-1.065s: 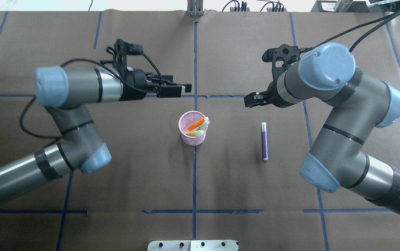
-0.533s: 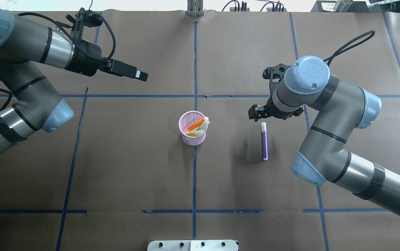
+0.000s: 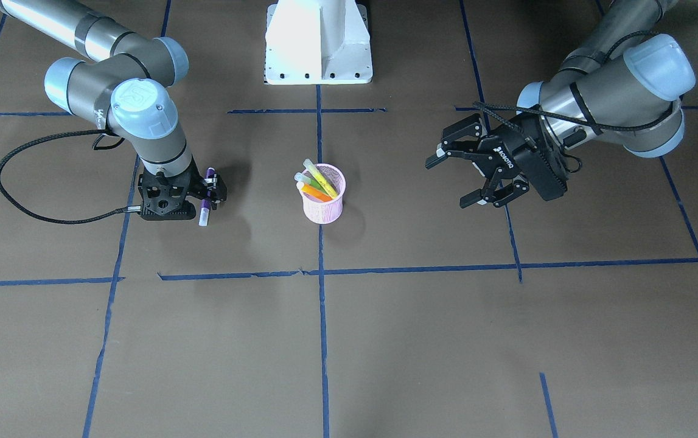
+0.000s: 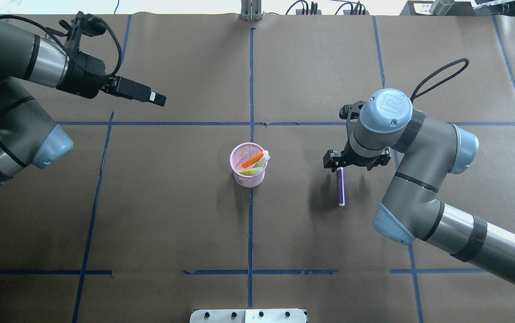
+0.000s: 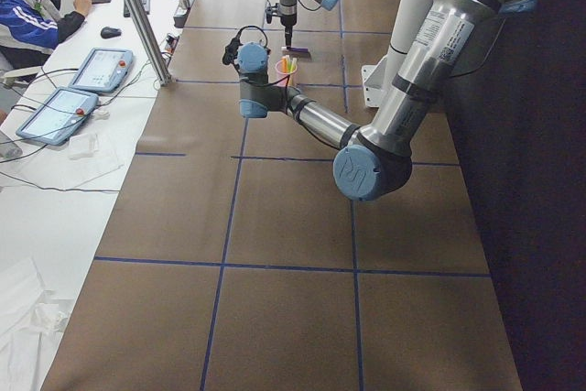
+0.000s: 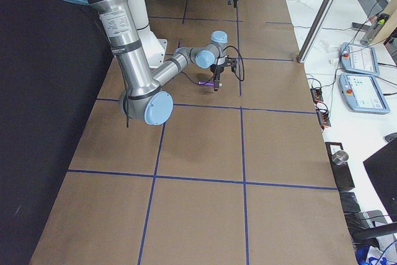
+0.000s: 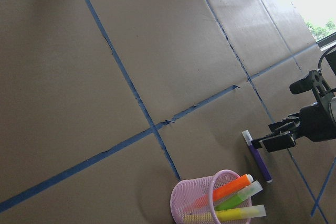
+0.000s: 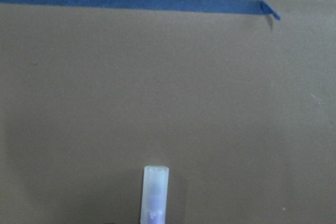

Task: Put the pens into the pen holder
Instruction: 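Lower the right gripper onto the purple marker and close it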

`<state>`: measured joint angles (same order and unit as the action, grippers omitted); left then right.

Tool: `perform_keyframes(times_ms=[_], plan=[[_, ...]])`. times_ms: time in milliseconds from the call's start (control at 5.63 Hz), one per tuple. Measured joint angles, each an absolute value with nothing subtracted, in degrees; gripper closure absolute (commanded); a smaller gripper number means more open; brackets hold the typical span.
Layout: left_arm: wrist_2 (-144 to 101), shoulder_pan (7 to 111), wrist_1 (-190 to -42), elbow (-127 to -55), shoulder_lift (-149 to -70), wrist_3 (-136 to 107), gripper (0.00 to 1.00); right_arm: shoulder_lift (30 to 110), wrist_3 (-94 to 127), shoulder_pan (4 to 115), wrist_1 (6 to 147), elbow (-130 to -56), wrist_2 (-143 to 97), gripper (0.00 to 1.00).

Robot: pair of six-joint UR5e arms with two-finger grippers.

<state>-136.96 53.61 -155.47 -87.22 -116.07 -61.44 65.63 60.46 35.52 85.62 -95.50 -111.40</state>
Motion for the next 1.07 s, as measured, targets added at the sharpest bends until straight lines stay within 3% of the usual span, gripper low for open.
perform_keyframes(times_ms=[178, 710, 888, 1065], plan=[[-136.95, 54.20, -155.42, -87.21, -115.66, -61.35, 0.00, 65.59, 60.50, 34.48, 85.61, -95.22, -111.34, 0.10], [-136.87, 54.74, -155.39, -87.07, -115.49, -61.07, 0.00, 65.18, 60.56, 33.60, 85.45, -94.66, -111.42, 0.75], [-136.88, 54.75, -155.42, -87.04, -115.49, -61.02, 0.00, 65.11, 60.56, 33.46, 85.37, -95.04, -111.40, 0.91], [-136.89, 54.74, -155.46, -87.02, -115.49, -61.00, 0.00, 65.14, 60.53, 33.55, 85.38, -95.12, -111.41, 0.99]])
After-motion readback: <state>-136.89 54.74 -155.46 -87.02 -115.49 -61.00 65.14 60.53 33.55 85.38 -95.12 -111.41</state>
